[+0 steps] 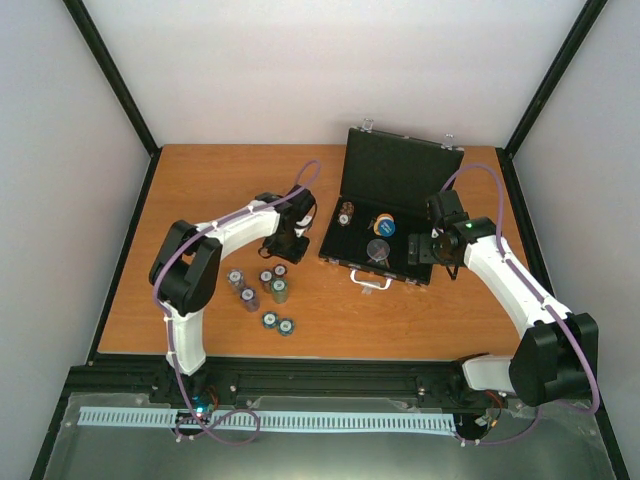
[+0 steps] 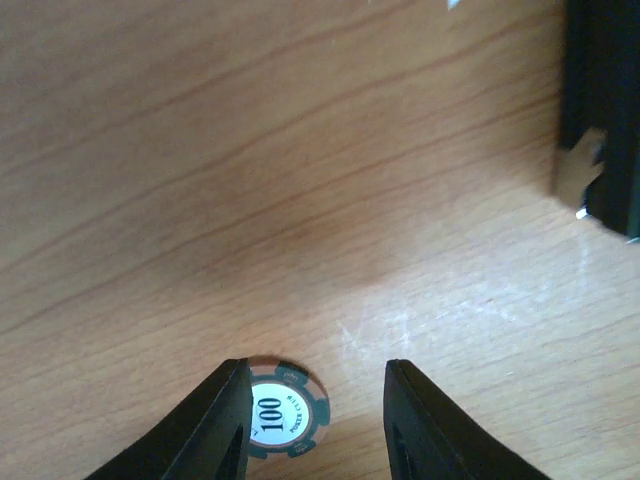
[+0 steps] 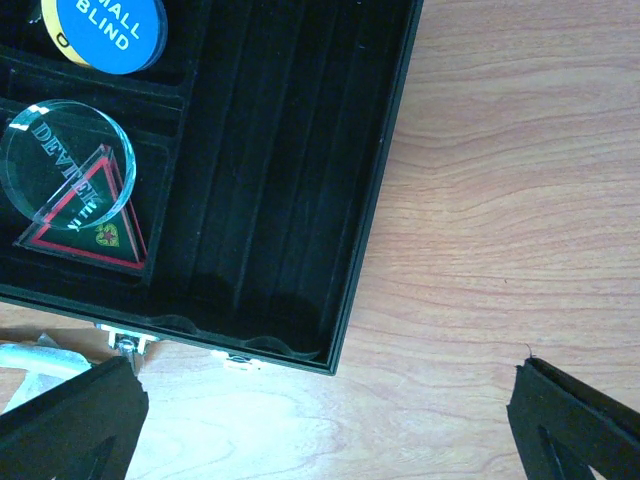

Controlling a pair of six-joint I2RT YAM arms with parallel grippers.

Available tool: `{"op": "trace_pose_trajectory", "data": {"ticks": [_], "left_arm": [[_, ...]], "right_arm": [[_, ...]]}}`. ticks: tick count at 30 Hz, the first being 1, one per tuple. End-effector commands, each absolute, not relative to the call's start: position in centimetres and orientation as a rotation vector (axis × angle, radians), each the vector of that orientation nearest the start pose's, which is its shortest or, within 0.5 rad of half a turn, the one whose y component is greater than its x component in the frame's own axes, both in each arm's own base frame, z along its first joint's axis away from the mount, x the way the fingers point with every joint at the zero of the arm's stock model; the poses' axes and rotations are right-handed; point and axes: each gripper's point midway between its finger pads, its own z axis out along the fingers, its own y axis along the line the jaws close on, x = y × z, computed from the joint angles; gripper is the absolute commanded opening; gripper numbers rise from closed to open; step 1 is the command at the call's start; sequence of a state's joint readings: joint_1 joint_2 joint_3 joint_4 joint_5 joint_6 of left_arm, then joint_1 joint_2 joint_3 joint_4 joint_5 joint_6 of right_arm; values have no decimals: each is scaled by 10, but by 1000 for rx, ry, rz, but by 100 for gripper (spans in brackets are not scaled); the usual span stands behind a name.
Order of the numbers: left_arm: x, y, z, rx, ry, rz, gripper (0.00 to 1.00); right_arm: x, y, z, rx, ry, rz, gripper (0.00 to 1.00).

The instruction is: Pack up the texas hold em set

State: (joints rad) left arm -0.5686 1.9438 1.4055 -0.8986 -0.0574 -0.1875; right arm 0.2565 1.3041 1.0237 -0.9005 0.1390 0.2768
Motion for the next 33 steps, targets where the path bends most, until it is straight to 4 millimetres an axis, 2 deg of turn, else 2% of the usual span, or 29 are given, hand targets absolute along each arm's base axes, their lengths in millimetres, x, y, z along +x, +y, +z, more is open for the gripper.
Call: {"op": "trace_pose_trajectory", "data": {"ticks": [1, 5, 7, 12, 15, 21, 25, 33], "left_arm": [[348, -214, 75, 512, 2881, -88, 38], [350, -215, 78, 509, 2875, -85, 40], [349, -209, 73, 505, 2883, -40, 49], [341, -196, 58, 486, 2927, 43, 84], [333, -192, 46, 466, 2965, 46, 93], [315, -188, 23, 424, 3048, 40, 96], [309, -183, 17, 404, 3067, 54, 95], [304, -171, -1, 358, 3115, 81, 81]], "right_arm": [[294, 49, 130, 76, 2723, -47, 100], [295, 50, 129, 74, 2724, -45, 100], [295, 50, 130, 76, 2723, -42, 100], [295, 50, 130, 72, 2719, -44, 100], [297, 52, 133, 75, 2706, -23, 100], [298, 60, 135, 91, 2691, 47, 100], [294, 61, 132, 93, 2686, 63, 100], [287, 66, 124, 86, 2688, 121, 100]]}}
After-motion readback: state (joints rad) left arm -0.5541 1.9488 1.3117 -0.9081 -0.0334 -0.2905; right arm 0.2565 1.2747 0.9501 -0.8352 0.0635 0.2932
